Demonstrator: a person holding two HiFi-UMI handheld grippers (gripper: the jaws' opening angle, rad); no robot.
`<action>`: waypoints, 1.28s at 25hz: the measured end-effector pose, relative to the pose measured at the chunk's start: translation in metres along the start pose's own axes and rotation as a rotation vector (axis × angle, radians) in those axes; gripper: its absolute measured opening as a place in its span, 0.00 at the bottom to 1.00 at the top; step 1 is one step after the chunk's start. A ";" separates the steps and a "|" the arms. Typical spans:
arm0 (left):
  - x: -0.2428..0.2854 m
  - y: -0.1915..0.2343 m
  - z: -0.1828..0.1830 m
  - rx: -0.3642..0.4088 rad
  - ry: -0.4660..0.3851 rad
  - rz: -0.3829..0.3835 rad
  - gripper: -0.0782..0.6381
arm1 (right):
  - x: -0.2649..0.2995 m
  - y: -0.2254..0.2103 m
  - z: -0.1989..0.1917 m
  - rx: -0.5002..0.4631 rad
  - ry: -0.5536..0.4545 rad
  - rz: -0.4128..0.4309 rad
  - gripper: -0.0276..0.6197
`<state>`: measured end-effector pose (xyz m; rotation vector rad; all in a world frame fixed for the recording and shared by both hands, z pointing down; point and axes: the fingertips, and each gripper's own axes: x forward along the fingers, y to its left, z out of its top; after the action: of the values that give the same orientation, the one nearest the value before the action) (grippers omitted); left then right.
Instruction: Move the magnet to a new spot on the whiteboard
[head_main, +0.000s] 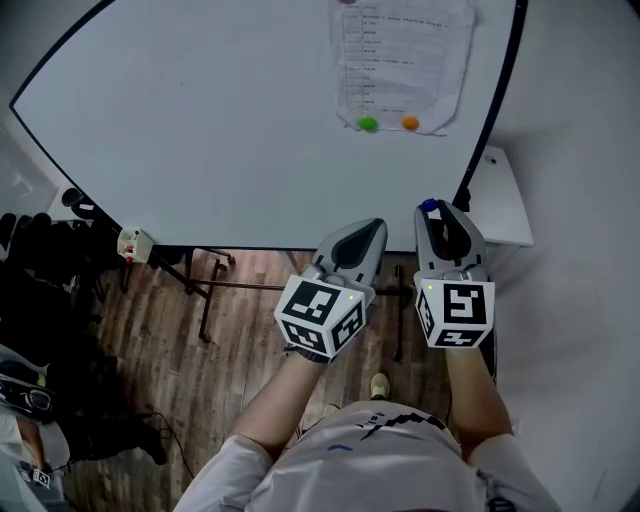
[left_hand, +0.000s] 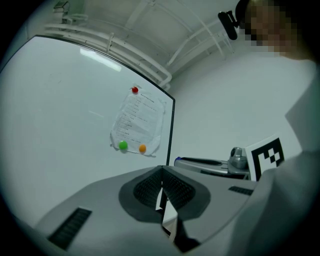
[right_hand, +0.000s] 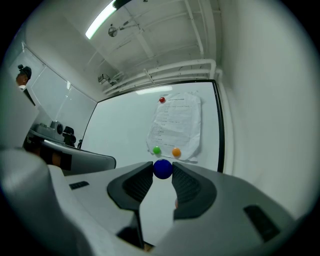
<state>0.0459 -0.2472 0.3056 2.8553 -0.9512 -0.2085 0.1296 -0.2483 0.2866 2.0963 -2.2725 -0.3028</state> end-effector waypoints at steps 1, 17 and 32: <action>0.003 0.001 0.001 0.002 -0.002 0.004 0.12 | 0.004 -0.004 0.001 0.000 -0.003 0.001 0.24; 0.064 0.021 -0.001 0.014 0.000 0.050 0.12 | 0.068 -0.059 0.005 -0.013 -0.035 0.010 0.24; 0.083 0.035 -0.003 0.022 0.012 0.080 0.12 | 0.111 -0.079 0.008 -0.026 -0.042 0.014 0.24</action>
<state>0.0917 -0.3246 0.3066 2.8280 -1.0702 -0.1737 0.1961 -0.3629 0.2543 2.0803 -2.2916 -0.3776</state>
